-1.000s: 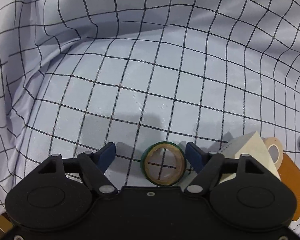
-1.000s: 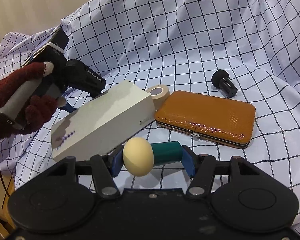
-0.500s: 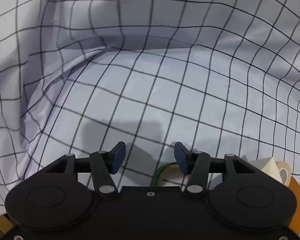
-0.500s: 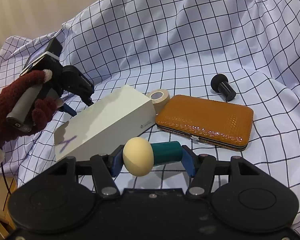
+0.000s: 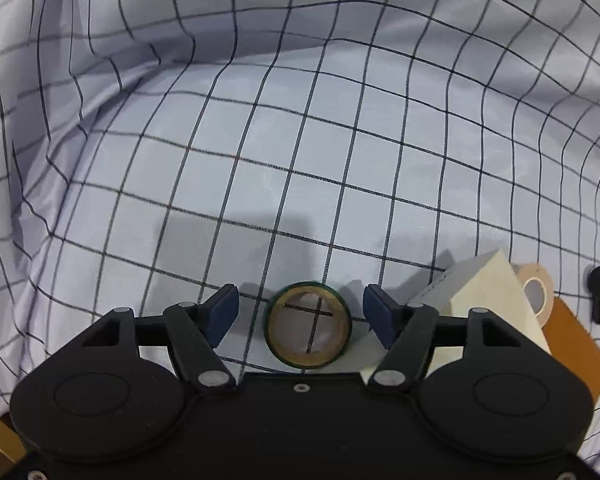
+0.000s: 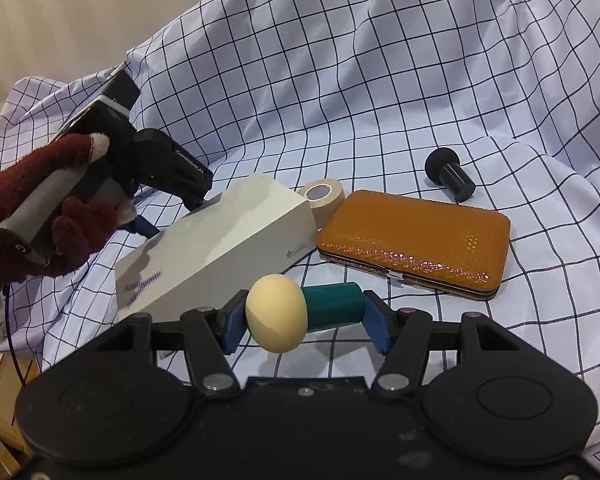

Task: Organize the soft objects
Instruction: 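Grasp the green tape roll with the left tool while the right tool holds the wooden ball, then carry the green tape and wooden ball into the basket and open both tools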

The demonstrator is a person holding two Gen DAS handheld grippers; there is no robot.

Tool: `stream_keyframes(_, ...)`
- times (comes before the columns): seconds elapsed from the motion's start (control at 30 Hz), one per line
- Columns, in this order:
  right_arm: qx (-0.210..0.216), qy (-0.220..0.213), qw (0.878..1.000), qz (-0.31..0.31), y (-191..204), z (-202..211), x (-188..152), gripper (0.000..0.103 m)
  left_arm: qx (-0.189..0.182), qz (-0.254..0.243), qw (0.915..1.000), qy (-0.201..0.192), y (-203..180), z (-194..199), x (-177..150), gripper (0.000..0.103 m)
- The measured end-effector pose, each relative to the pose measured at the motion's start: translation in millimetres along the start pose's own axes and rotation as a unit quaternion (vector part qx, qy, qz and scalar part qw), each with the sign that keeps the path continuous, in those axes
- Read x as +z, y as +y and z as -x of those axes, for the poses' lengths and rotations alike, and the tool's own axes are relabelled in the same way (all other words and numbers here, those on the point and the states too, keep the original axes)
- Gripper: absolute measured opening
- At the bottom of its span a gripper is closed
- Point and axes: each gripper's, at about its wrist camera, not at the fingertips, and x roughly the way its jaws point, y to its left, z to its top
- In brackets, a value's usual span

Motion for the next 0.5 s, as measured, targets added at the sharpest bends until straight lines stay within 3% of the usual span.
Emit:
stream_keyframes(0.07,-0.001,0.000,1.000,-0.001,0,0,0,0.059,-0.008,0.008,0.9999,0.005,2,-3,1,0.063)
stream_keyframes(0.13,-0.001,0.000,1.000,-0.003,0,-1,0,0.059,-0.016,0.012,0.9998,0.003,5,-3,2,0.046)
stream_keyframes(0.27,-0.001,-0.002,1.000,-0.005,-1,0,-1,0.059,-0.024,0.020,0.9995,0.001,14,-4,-1,0.047)
stream_keyframes(0.37,-0.003,-0.004,1.000,-0.005,-1,0,0,0.059,-0.043,0.038,0.9981,-0.023,23,1,-3,0.047)
stream_keyframes(0.5,-0.008,-0.008,1.000,-0.005,-2,3,1,0.059,-0.036,0.049,0.9958,-0.069,29,18,-1,0.047)
